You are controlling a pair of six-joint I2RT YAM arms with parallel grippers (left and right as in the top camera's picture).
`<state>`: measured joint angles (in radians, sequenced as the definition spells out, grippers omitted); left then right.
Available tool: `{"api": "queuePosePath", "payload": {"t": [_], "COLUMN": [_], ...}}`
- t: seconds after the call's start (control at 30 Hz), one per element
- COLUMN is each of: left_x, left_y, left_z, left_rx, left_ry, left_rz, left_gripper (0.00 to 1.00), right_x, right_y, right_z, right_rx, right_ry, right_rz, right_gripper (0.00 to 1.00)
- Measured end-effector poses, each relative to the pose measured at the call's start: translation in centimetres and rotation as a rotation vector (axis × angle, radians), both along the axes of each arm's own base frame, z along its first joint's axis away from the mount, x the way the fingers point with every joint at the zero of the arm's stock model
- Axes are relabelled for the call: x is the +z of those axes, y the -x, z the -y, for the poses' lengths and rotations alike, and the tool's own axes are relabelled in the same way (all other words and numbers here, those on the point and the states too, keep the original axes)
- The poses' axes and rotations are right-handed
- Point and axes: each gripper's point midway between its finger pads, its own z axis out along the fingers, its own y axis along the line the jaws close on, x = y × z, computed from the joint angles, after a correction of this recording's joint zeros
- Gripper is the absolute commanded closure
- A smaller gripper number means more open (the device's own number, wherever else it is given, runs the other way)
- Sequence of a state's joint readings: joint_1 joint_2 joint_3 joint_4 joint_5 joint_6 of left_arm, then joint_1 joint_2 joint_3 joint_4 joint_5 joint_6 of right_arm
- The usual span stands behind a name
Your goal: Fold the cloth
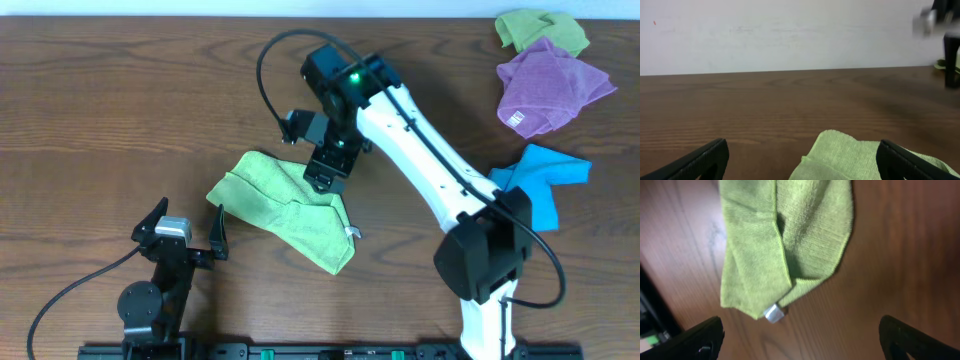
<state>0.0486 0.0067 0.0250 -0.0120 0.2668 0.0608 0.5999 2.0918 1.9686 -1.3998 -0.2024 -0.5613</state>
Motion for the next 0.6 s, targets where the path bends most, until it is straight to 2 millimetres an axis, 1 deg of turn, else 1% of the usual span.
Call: {"api": "queuePosePath", "payload": {"t": [0.03,0.1,0.17,0.23,0.3,0.4,0.6], "left_x": [0.0,0.0,0.0,0.0,0.0,0.0,0.0], "left_y": [0.0,0.0,0.0,0.0,0.0,0.0,0.0], "left_z": [0.0,0.0,0.0,0.0,0.0,0.0,0.0], "left_rx": [0.0,0.0,0.0,0.0,0.0,0.0,0.0], "left_ry": [0.0,0.0,0.0,0.0,0.0,0.0,0.0], "left_rz": [0.0,0.0,0.0,0.0,0.0,0.0,0.0], "left_gripper": [0.05,0.05,0.05,0.04,0.05,0.04,0.05], "right_x": [-1.0,-2.9,-4.3,-5.1,-5.5,-6.6,-10.1], "right_y": [0.3,1.2,2.0,2.5,2.7,2.9,5.0], "right_z": [0.1,0.3,0.4,0.3,0.0,-0.2,0.5], "right_rx": [0.004,0.006,0.016,0.024,0.028,0.031,0.05], "right_ry": [0.005,0.023,0.039,0.043,0.035,0.024,0.05], "right_rz": [-0.014,-0.049,-0.072,-0.085,-0.087,-0.09,-0.133], "right_gripper": [0.1,0.11,0.13,0.16,0.16,0.18,0.18]}}
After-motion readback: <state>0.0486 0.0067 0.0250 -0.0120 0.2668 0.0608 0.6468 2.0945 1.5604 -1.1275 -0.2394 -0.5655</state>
